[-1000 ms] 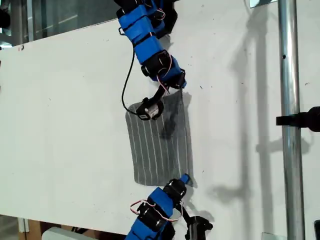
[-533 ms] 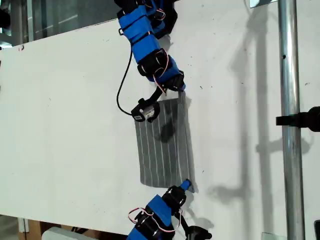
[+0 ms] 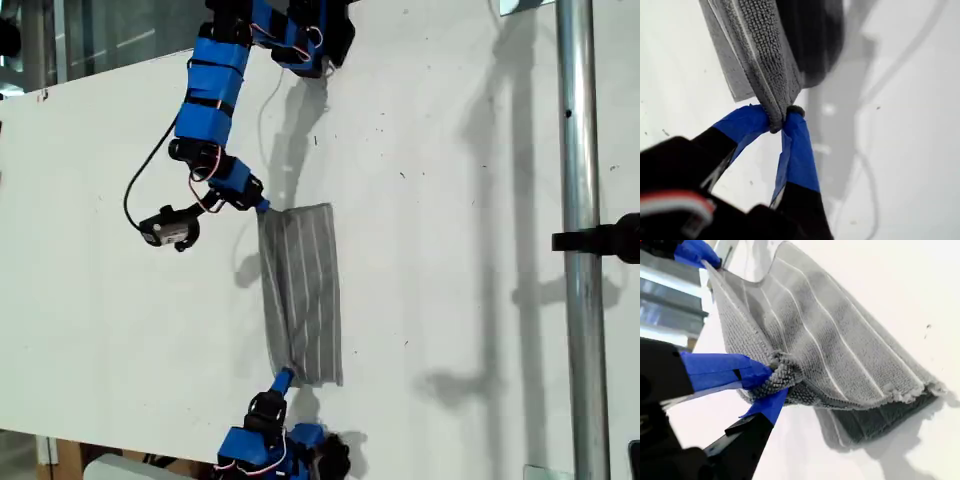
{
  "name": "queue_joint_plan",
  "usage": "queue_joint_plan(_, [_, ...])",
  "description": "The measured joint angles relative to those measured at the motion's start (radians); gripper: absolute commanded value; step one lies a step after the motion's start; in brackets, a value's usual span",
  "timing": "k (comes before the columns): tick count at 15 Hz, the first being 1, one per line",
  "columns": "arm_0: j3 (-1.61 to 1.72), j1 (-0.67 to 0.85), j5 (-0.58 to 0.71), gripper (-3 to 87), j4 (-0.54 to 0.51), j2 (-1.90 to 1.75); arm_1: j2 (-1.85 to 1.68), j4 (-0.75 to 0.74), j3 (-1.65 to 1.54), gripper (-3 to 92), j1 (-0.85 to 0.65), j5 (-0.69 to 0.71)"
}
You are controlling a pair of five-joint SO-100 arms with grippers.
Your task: Grasp corners of a towel and fold twice.
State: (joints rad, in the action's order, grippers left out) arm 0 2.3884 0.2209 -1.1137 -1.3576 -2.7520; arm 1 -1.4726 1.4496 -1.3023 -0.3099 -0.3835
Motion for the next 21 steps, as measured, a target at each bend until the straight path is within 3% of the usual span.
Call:
queue_joint_plan(4, [-0.163, 0.288, 0.204, -2.9, -0.023, 0.244, 0.140, -0.048, 0.241, -0.3, -0.195, 0.153])
queue_joint_plan(7, [-0.245, 0.316, 0.239, -2.9, -0.037, 0.307, 0.146, -0.020, 0.288, -0.3, -0.215, 0.169])
queue_joint_plan(11, [-0.170, 0.147, 0.089, -2.9, -0.002, 0.265, 0.112, -0.002, 0.129, -0.3, -0.067, 0.095])
queue_joint_plan(14, [0.018, -0.025, -0.087, -2.9, 0.101, 0.236, 0.109, -0.087, -0.043, -0.3, 0.038, 0.020])
queue_joint_plan(17, [0.210, -0.075, -0.195, -2.8, 0.184, 0.153, 0.176, -0.184, -0.107, -0.3, 0.038, -0.003])
queue_joint_plan(21, [0.336, -0.083, -0.235, 1.2, 0.221, 0.067, 0.313, -0.212, -0.107, 3.4, 0.026, -0.003])
